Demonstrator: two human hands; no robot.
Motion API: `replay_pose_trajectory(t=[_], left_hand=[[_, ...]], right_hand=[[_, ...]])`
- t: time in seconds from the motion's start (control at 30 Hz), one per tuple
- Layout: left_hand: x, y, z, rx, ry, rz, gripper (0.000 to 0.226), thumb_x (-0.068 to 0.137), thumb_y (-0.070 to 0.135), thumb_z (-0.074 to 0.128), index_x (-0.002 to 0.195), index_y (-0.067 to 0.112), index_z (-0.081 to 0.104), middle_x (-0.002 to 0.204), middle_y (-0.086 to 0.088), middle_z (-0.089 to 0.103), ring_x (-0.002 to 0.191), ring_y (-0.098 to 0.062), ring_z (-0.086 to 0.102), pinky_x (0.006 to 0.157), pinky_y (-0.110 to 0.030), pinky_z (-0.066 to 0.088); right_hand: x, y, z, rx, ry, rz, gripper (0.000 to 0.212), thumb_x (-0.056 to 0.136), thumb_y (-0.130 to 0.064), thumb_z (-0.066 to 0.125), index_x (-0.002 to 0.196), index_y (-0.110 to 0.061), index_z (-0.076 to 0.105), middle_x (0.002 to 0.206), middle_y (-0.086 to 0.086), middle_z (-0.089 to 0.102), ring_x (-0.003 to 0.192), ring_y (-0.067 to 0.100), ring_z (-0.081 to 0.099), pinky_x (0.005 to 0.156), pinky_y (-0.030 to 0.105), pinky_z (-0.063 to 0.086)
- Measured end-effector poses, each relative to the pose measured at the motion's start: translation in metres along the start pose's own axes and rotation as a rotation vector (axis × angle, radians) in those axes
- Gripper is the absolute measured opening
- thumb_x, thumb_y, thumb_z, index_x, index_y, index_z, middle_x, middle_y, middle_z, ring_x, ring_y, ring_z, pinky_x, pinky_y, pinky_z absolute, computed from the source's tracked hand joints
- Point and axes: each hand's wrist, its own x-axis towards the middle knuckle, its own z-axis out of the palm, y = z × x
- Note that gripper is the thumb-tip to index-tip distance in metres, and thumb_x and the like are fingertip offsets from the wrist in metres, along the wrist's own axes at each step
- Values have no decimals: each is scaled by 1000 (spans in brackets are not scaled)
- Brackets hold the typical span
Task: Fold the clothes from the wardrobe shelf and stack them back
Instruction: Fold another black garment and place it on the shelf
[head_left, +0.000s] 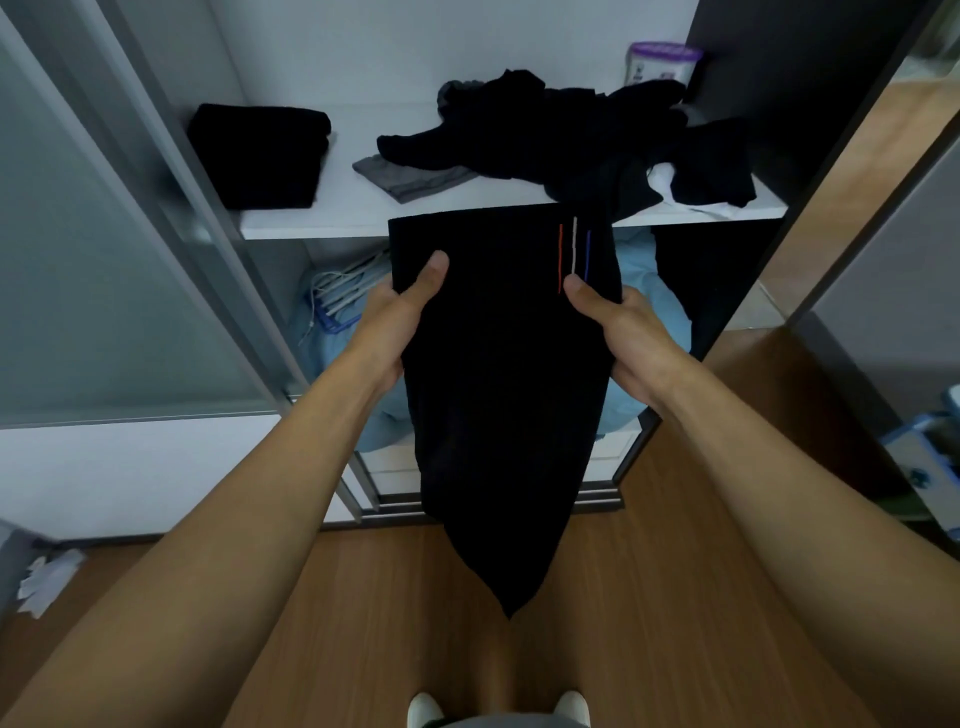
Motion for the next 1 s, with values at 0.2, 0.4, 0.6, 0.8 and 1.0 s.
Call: replay_pose_trajectory(t=[0.2,0.4,0.6,0.8,1.0], left_hand=[[-14,-48,-36,-13,-285,-231,52,73,53,82,114,23,75,123,-9,71,113,-21,67,87,-25,55],[-8,-24,-4,-49,-72,-65,27,86,31,76,109,19,71,106,-6,76,95,-20,73,75,-29,58],[-4,0,6,-209,22,-64,14,95,20,67,104,11,70,97,-7,78,87,-22,75,70,-30,59],[-6,0,-24,-183,20,-319,19,95,22,64,102,5,69,79,-7,74,65,-19,72,54,-27,57],[3,-8,-29,-136,111,-262,21,95,-1,54,115,3,58,91,-16,67,65,-23,71,52,-32,57]], right_hand=[[3,-8,3,72,-38,130,23,96,-34,63,105,-16,75,105,6,76,97,21,73,82,31,60],[20,-34,-19,176,-40,281,34,87,-48,70,100,-18,80,107,4,73,97,21,71,90,39,58],[2,33,-8,142,-146,298,17,88,-27,71,98,-18,81,115,8,74,106,21,71,85,26,58],[12,36,-4,279,-166,184,42,83,-34,80,118,-11,73,121,12,71,112,25,67,95,34,54],[8,47,-2,131,-273,253,33,86,-15,77,119,-13,72,124,15,69,114,27,67,98,35,54]])
